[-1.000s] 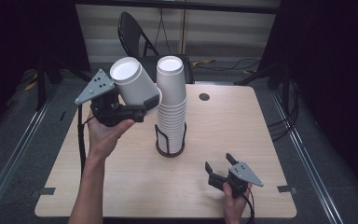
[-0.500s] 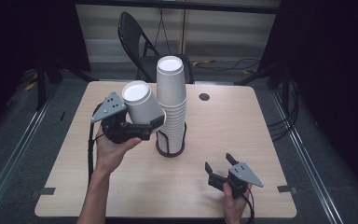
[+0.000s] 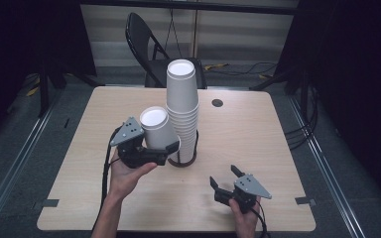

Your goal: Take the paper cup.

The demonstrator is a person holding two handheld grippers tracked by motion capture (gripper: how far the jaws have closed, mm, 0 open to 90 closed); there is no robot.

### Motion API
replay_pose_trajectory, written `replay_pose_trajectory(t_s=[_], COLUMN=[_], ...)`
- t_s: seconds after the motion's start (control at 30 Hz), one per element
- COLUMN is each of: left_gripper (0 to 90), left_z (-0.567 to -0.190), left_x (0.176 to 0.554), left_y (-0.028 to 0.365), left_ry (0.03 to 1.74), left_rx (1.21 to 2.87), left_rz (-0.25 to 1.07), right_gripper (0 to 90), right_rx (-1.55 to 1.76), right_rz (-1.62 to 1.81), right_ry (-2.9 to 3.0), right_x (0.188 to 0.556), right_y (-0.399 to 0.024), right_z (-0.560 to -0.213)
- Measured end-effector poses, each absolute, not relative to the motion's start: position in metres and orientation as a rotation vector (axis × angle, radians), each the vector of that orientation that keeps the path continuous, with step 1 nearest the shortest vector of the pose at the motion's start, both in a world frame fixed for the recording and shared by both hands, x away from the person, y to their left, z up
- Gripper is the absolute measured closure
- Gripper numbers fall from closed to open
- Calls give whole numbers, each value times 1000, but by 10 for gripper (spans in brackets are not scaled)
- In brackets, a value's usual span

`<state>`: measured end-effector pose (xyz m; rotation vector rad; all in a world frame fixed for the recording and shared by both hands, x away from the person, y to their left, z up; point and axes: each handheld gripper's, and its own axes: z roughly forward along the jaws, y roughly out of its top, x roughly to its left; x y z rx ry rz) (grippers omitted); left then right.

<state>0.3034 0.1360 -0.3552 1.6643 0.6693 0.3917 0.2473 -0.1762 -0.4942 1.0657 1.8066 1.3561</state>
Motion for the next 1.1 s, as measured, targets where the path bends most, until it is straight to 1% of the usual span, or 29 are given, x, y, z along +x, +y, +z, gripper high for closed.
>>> replay_pose_trajectory(t_s=[0.2,0.33,0.43,0.53,0.67,0.87,0.9,0.93,1.03,1.07,1.1], left_gripper=[134,135,135,135,135,135,135,135,135,135,136], left_z=[-375,-383,-391,-401,-410,-419,-421,-423,-426,-428,-428], left_x=[301,298,296,293,291,287,285,284,284,283,283], left_y=[129,128,127,128,128,123,123,123,122,124,124], left_ry=[697,735,752,774,819,827,832,836,849,859,859], left_rx=[1676,1659,1660,1662,1641,1643,1640,1632,1625,1609,1609], left_rz=[314,286,257,214,176,135,124,99,87,81,81], right_gripper=[172,178,232,239,271,293,327,331,334,364,364], right_rx=[972,956,919,896,858,837,825,823,817,815,815], right_rz=[1446,1491,1547,1579,1593,1625,1643,1647,1662,1673,1673], right_ry=[1860,1854,1854,1876,1899,1903,1888,1879,1869,1859,1859], right_x=[241,239,236,236,234,232,231,230,230,230,230], right_y=[-153,-145,-136,-131,-123,-116,-115,-114,-113,-112,-112], right_z=[-492,-490,-487,-487,-488,-490,-489,-489,-489,-489,-489])
